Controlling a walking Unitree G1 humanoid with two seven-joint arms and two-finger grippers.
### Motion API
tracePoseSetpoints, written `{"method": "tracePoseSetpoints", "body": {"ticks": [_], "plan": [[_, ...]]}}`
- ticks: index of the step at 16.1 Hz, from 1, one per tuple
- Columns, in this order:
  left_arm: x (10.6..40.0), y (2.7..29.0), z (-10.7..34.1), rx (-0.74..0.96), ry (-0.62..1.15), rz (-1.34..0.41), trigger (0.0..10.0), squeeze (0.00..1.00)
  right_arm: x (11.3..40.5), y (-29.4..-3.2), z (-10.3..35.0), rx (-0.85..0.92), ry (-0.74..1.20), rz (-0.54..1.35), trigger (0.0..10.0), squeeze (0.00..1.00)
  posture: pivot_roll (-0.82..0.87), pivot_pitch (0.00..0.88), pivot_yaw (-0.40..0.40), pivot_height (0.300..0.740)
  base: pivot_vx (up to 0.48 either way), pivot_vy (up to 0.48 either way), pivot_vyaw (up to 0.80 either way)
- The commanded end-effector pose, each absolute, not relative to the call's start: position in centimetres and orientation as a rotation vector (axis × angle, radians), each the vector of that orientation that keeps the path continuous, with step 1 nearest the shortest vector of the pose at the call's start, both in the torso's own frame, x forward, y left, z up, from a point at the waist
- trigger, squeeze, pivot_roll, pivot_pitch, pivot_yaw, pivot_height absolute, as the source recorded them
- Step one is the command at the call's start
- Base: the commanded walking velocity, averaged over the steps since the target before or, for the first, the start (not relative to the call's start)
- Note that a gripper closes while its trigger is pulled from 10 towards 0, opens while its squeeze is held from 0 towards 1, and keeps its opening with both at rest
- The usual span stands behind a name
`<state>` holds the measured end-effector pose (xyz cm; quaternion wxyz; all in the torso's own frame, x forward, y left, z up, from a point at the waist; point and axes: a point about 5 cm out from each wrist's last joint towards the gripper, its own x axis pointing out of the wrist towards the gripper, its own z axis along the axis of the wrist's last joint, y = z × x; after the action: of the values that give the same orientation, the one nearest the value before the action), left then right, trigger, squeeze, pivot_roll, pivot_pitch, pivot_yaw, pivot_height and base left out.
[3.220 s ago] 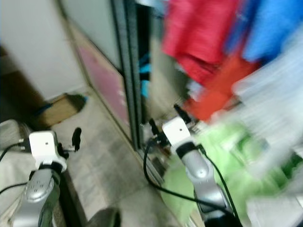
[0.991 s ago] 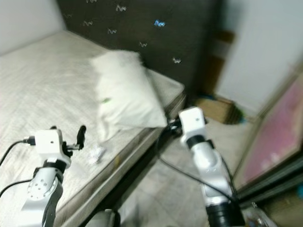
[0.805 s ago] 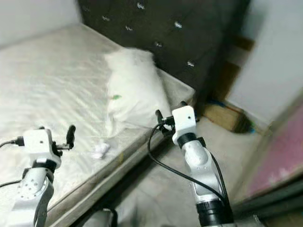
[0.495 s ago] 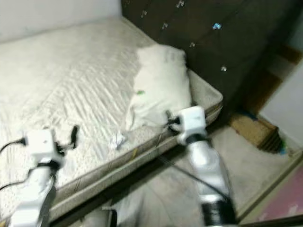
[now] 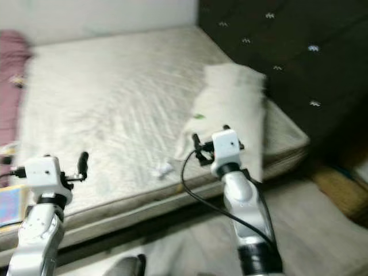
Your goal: Clean up the room
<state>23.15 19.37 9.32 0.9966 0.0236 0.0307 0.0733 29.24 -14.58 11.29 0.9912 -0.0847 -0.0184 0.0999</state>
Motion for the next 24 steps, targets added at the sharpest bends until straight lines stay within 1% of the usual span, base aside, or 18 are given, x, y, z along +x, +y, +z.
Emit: {"method": "tracePoseSetpoints", "body": {"ticks": [1,3,5,14,19,21,24], "plan": [[23.05,19.13,9.51,0.043,0.056,0.125,10.0,0.0,29.13,-14.92,11.24,-0.155,-0.03,0.188,10.0,0.0,0.07,0.091,-0.033,0.74,0.0,0.0,0.8],[22.96,19.07,9.52,0.038,0.053,0.116,10.0,0.0,29.12,-14.99,11.21,-0.143,-0.029,0.182,10.0,0.0,0.07,0.089,-0.034,0.74,0.0,0.0,0.78],[22.86,18.94,9.54,0.029,0.045,0.095,10.0,0.0,29.15,-15.13,11.15,-0.124,-0.024,0.173,10.0,0.0,0.07,0.088,-0.035,0.74,0.139,0.0,0.0],[22.79,18.68,9.51,0.024,0.042,0.069,10.0,0.0,29.32,-15.38,11.38,-0.114,-0.033,0.171,10.0,0.0,0.07,0.08,-0.04,0.74,0.375,0.0,0.0],[22.92,18.85,9.33,0.045,0.054,0.112,10.0,0.0,29.34,-15.29,11.34,-0.123,-0.033,0.178,10.0,0.0,0.07,0.079,-0.043,0.74,0.0,0.0,0.0],[22.91,18.92,9.26,0.024,0.057,0.118,10.0,0.0,29.17,-14.98,11.4,-0.153,-0.044,0.206,10.0,0.0,0.07,0.083,-0.043,0.74,0.0,0.0,0.74],[22.97,19.02,9.22,0.012,0.062,0.125,10.0,0.0,29.27,-15.14,11.22,-0.138,-0.031,0.186,10.0,0.0,0.07,0.092,-0.04,0.74,0.0,0.0,0.8]]}}
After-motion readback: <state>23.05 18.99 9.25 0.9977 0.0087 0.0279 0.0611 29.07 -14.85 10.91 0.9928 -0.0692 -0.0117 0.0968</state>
